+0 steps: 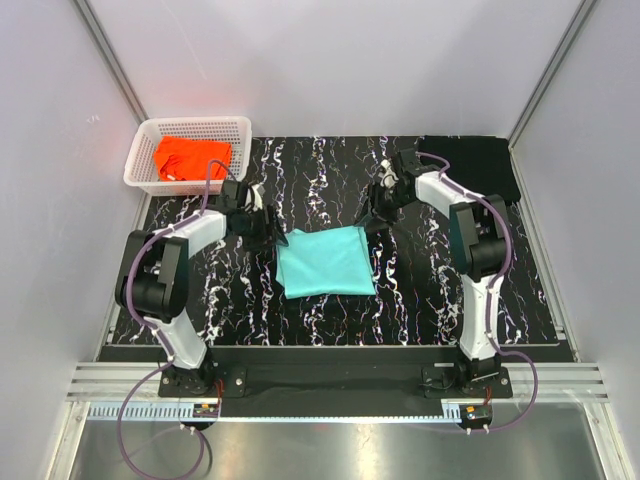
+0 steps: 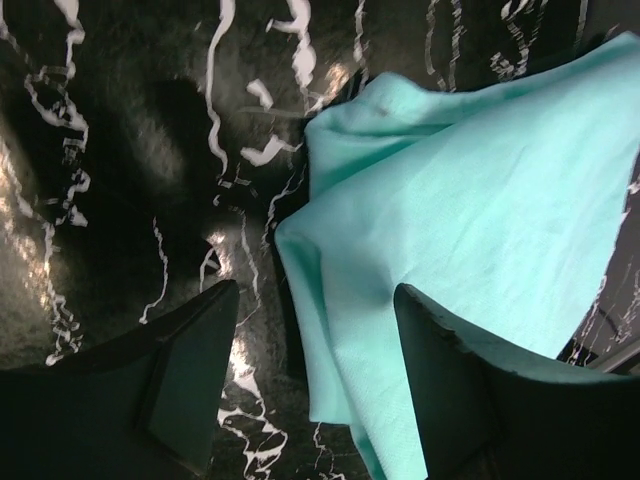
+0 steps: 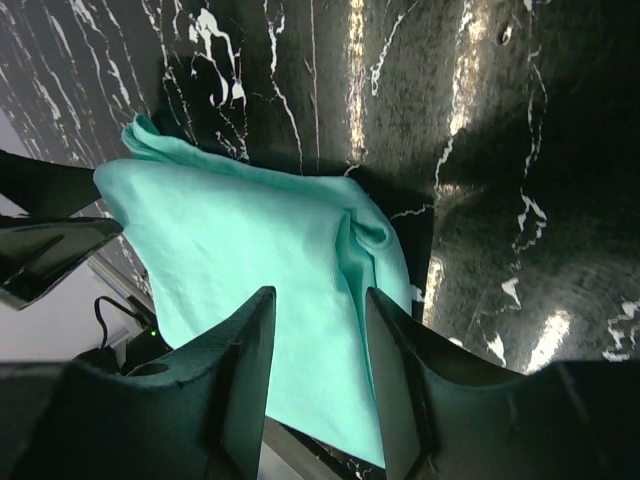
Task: Fold and stack the t-shirts
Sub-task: Fold the tshirt
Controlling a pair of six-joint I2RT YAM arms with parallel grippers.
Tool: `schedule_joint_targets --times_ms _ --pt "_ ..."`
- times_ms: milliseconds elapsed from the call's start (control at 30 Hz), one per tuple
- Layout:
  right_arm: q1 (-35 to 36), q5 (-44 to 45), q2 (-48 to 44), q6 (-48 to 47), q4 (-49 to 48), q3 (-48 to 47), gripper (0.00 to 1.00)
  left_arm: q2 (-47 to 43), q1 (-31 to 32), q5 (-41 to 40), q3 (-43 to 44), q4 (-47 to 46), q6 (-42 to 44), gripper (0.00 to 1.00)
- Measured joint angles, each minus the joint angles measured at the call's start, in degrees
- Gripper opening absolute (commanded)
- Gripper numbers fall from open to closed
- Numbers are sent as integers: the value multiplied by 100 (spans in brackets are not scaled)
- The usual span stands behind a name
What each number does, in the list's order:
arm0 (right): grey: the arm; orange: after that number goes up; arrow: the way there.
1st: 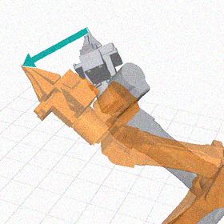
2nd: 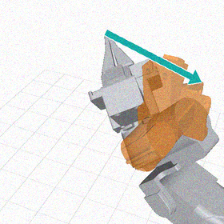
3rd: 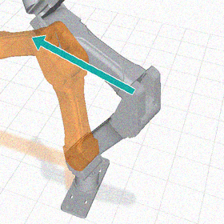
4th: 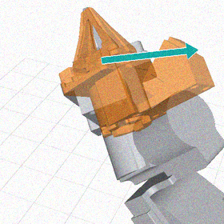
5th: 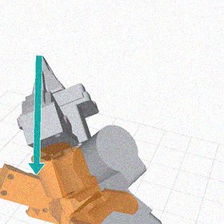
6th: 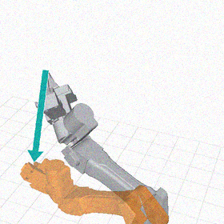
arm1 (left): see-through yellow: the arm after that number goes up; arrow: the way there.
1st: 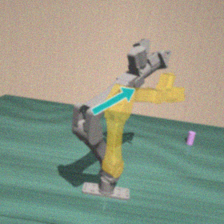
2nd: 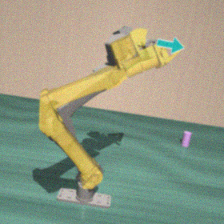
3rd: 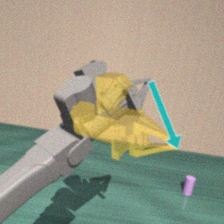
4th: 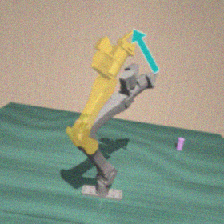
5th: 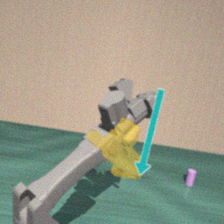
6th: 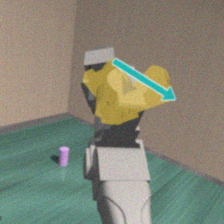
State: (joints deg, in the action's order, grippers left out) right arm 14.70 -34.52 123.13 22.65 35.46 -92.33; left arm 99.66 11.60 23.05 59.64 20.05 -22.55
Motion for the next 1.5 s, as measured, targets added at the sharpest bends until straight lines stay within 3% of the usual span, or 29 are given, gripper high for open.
schedule_joint_targets --times_ms 233,300,500,767,1133,1233,1267,1500 --pt "92 24 437 -39 153 -352 50 70 -11 98 245 -131 9 72" --pt "96 44 520 -48 177 -402 50 133 -20 151 269 -153 4 68" --pt "109 28 715 -66 258 -557 44 439 -31 396 315 -216 -109 42" --pt "216 -7 737 -68 297 -713 42 463 -33 654 363 -341 -284 38" --pt "229 -52 778 -33 319 -745 22 466 -33 787 367 -424 -437 10" --pt "229 -42 699 0 328 -592 10 455 -33 813 367 -431 -455 7" --pt "229 -42 651 4 332 -531 0 444 -33 824 367 -431 -466 7" --pt "229 98 212 44 334 -374 0 363 -33 855 367 -433 -496 3"
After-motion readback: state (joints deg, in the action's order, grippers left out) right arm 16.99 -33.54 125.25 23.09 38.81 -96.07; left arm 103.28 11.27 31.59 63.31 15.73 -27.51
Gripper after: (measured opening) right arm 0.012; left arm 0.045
